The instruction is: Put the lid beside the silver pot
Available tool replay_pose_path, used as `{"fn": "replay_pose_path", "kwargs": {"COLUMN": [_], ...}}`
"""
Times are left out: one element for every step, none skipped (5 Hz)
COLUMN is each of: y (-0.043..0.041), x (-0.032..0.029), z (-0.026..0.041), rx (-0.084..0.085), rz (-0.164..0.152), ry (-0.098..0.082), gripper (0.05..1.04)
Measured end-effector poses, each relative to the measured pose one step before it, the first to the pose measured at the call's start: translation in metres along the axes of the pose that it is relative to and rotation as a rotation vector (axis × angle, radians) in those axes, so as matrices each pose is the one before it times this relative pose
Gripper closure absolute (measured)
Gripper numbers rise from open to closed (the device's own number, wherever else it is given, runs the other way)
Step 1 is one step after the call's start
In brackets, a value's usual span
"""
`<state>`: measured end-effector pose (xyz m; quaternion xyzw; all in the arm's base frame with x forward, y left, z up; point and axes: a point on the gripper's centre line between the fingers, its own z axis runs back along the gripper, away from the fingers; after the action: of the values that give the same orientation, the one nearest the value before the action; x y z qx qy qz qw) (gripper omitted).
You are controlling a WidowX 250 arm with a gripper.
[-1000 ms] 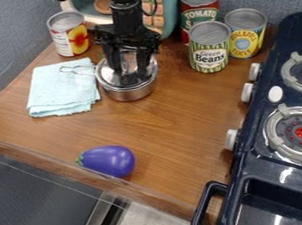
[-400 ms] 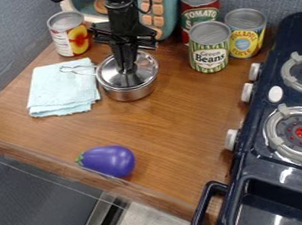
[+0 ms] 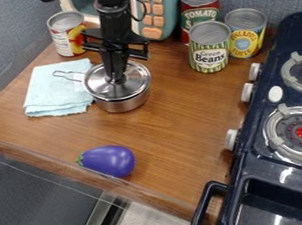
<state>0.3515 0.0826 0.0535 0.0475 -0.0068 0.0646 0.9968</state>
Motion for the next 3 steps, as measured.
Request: {"fn": "replay_pose_path", "kwargs": {"y": [0.00379,0.00236,-0.02006], "x": [-0.01634,-0.01459,-0.00472], "z": [0.03018,0.02618,0.00972], "rx": [0.0124,0.0224,0.0155], "rz": [0.0232,0.0142,-0.0659], "ry": [-0.0578,-0.0565,-0.0151], "gripper": [1.032,1.032,1.032]}}
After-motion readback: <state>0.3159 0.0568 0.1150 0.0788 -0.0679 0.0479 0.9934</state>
